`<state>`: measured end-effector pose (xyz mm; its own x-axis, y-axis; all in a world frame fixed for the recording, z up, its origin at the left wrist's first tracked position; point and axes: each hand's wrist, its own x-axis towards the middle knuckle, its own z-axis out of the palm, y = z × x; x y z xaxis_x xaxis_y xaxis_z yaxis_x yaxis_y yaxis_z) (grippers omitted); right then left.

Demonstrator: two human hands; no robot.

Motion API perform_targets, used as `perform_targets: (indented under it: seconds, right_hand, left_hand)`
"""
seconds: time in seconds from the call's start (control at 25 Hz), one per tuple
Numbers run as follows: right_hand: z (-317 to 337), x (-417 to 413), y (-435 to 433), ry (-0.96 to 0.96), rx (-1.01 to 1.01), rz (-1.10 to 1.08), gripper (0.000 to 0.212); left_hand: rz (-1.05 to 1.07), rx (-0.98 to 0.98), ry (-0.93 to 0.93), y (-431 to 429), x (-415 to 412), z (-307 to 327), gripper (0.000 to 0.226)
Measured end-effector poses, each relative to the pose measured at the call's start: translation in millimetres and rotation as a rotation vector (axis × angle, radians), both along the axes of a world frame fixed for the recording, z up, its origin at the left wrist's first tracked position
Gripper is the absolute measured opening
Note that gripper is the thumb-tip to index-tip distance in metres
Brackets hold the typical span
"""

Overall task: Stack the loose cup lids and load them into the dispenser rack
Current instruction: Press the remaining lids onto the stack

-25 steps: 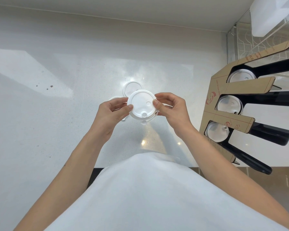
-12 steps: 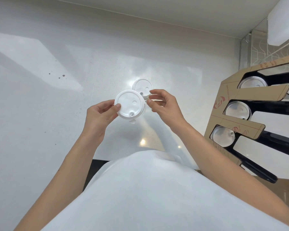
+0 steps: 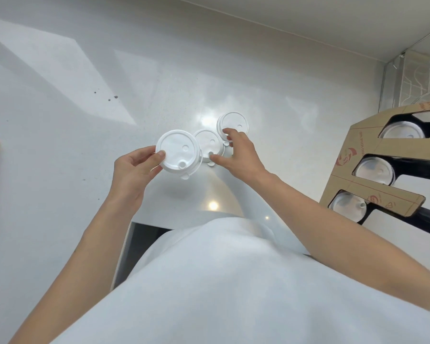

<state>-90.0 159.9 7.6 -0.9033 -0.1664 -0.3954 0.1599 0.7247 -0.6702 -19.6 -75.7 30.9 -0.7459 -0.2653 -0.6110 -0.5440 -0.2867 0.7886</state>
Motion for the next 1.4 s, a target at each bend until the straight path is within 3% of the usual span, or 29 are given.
perform_targets:
  seconds: [0.36, 0.8, 1.4]
  right_hand:
    - [-12, -17, -28, 0.089, 0.383, 0.418, 0.090]
    - [-16, -17, -32, 0.174, 0.498, 0.440, 0.077]
    - [29, 16, 15, 0.132, 0.039, 0.097, 0.084]
  left_hand:
    - [-0.014, 0.018, -0.005, -16, 5, -9, 0.036]
    - [0.000, 0.025, -0.019, -23, 11, -15, 0.043]
    - [-0.035, 0.019, -0.014, -6, 11, -13, 0.043]
